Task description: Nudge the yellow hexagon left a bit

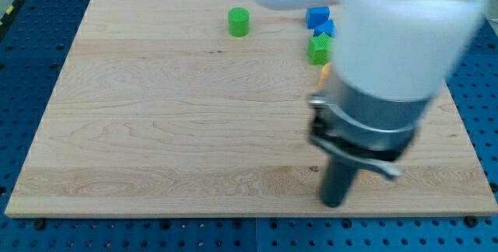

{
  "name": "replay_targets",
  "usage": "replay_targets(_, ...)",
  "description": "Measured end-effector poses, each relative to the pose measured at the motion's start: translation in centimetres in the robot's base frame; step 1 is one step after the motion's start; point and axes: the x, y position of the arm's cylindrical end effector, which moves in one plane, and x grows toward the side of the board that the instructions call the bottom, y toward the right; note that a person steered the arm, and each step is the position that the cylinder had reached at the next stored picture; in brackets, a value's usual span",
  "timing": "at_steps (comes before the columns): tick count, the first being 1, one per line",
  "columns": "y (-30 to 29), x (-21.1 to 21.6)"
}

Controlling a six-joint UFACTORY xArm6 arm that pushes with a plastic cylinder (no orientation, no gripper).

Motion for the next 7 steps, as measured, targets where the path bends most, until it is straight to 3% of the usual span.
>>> replay_targets(1,8.4,0.3)
replay_targets(4,8.2,-5.3)
replay_targets(7,4.1,-5.5)
